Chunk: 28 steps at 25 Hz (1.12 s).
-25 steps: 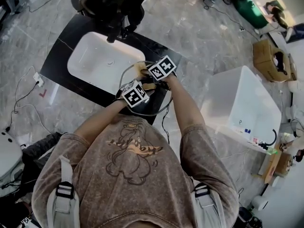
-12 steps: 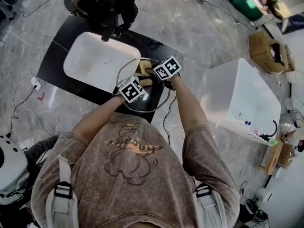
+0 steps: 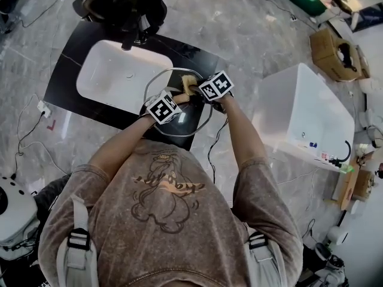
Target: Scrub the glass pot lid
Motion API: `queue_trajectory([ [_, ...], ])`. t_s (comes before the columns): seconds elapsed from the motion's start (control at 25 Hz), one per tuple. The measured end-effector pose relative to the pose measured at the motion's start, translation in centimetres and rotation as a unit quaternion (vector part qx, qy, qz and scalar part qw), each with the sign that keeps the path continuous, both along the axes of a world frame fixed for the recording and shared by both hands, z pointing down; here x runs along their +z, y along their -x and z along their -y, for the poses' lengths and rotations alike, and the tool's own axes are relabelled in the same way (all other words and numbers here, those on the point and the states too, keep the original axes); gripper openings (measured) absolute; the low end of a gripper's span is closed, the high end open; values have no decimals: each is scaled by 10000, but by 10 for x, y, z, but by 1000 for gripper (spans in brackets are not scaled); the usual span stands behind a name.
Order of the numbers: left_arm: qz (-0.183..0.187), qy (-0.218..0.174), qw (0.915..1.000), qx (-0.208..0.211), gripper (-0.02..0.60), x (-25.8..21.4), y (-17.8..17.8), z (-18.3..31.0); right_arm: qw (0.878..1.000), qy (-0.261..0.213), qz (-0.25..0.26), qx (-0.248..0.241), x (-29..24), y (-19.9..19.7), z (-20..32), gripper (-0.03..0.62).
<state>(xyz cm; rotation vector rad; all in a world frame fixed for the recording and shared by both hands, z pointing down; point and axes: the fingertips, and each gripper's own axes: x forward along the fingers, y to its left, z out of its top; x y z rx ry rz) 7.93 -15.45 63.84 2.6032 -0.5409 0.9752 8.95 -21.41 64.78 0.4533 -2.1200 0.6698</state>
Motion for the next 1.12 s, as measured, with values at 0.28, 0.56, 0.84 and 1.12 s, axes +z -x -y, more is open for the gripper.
queue_trajectory([
  [0.28, -23, -43, 10000, 34, 201, 1, -2, 1, 9998, 75, -110, 146, 1, -21, -17, 41],
  [0.56, 33, 70, 10000, 50, 201, -3, -1, -2, 9987, 64, -130, 488, 0, -31, -36, 41],
  [0.84, 51, 191, 9998, 74, 200, -5, -1, -3, 9975, 139, -140, 674, 0, -38, -59, 41],
  [1.12, 75, 321, 9994, 78, 199, -6, -2, -4, 9961, 155, -394, 772, 0, -36, -83, 40],
])
